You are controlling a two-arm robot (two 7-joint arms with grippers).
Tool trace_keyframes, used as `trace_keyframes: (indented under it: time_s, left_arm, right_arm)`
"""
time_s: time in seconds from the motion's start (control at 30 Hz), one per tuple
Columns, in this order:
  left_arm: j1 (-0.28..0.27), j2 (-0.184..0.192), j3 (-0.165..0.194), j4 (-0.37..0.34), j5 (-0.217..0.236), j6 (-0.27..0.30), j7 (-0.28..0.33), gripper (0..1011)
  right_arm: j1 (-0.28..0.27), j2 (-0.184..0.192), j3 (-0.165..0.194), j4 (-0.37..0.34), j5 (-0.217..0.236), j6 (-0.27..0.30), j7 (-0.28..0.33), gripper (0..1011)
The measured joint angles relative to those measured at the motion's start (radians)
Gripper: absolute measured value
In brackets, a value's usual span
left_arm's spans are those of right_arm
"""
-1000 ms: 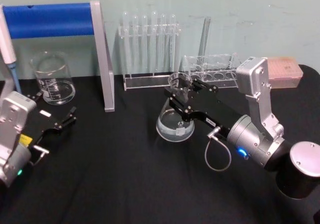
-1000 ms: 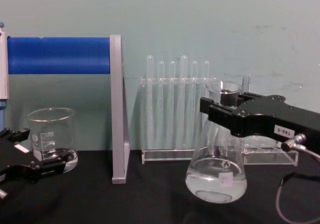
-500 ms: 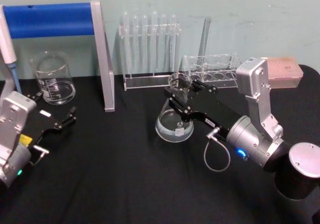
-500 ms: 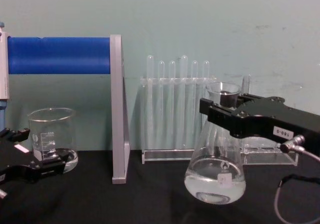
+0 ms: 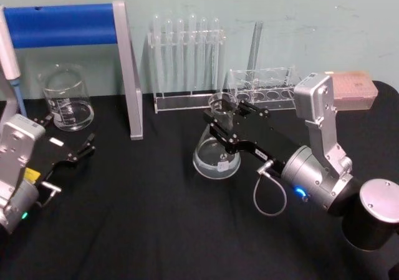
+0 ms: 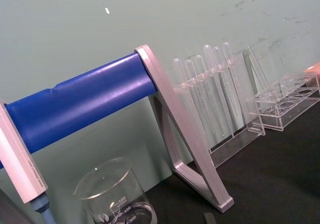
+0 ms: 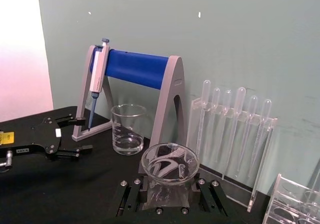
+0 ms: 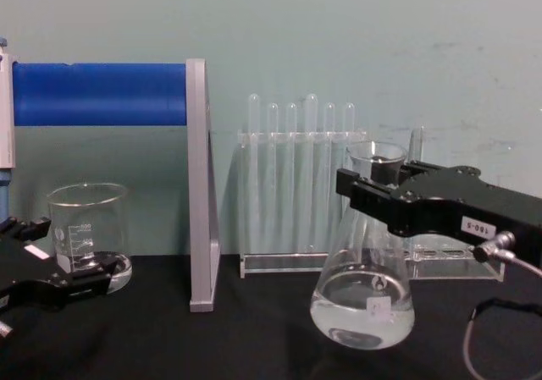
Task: Grasp the erlenmeyer flask with one hand, shake it three times, then place it back.
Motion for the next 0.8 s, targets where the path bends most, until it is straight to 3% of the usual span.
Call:
trace_keyframes:
  time_s: [0.37,0.8]
  left_arm:
    - [0.000,0.000,0.000,0.000,0.000,0.000,0.000,1001]
    - [0.000,0.000,0.000,0.000,0.000,0.000,0.000,1001]
  right_arm:
    - [0.001,-0.004,-0.015,0.001,0.000,0.001,0.009,450]
    - [-0.002,-0.003,-0.099,-0.032,0.008,0.006,0.077,450]
